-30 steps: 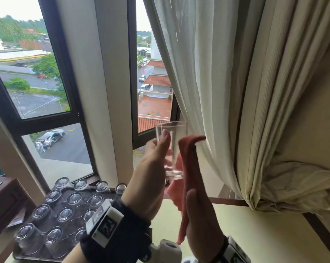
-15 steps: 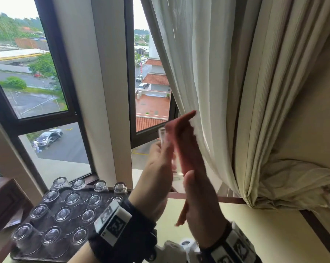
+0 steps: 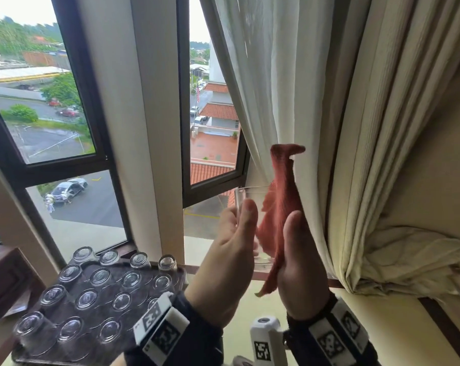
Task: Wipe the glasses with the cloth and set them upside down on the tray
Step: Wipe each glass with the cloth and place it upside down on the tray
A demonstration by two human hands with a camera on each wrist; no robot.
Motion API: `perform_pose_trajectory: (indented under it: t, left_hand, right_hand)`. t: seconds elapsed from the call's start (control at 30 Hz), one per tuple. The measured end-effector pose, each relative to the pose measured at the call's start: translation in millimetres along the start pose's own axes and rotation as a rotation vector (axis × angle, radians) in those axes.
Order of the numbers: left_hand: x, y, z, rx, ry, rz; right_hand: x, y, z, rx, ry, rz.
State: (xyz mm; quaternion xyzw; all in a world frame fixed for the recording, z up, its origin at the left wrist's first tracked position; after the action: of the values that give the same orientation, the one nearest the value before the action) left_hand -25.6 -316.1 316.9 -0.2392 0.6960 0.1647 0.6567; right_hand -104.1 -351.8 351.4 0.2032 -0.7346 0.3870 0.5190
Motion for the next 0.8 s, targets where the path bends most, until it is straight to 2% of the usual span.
perform_pose_trajectory:
  t: [0.03,0.07,0.13,0.17,0.2,0.3,0.4,0.53,0.6,0.63,0.73,0.8]
  left_hand:
    - [-2,-2,3,-0.021,0.018,0.009]
    - [-1,-7,9,-0.048,0.052,0.014]
    - [-13,-15,26,-0.112,0.130,-0.015]
    - [-20,-17,34,-0.126,0.148,-0.024]
    - [-25,-20,40,-0.127,0.154,-0.029]
    - [-31,-21,42,-0.092,0.087,-0.049]
    - [-24,-6,19,-0.033,0.079,0.002]
    - [-3,8,3,-0.013,-0.033,-0.019]
    - [0,9,-1,-0.011,-0.084,-0.044]
    - [-4,10,-4,-0.004,-0.068,-0.067]
    - [-15,6,5,-0.032,0.055,-0.076]
    - [-20,2,16,-0.029,0.114,-0.068]
  right_hand:
    - [0,1,-13,0.056,-0.012,-0.032]
    - [0,7,-23,0.121,0.105,0.001]
    - [-10,19,-25,0.148,0.230,0.149]
    - [-23,26,-17,0.152,0.280,0.185]
    - [-33,29,-17,0.170,0.286,0.151]
    - [-55,27,-10,0.116,0.154,-0.005]
    - [-44,10,-3,0.077,0.063,0.009]
    - [-18,-14,30,-0.160,0.005,-0.051]
    - [-16,-18,40,-0.221,0.031,-0.069]
    - [-9,-19,36,-0.205,0.045,-0.018]
    - [12,-4,13,-0.123,0.216,0.295]
    - [-4,13,-7,0.003,0.310,0.339]
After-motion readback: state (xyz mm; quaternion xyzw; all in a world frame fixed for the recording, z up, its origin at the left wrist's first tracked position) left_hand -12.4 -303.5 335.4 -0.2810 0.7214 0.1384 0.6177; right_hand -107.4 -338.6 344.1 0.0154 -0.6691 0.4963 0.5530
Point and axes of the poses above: each hand's wrist, its own y-axis away from the middle knuckle, its own z-axis out of the back of the hand, x = y × z, the point moved 9 cm from there along -y, towards the middle knuckle, and after that the axes turned 3 degrees about -y, right-handed, at the moved point
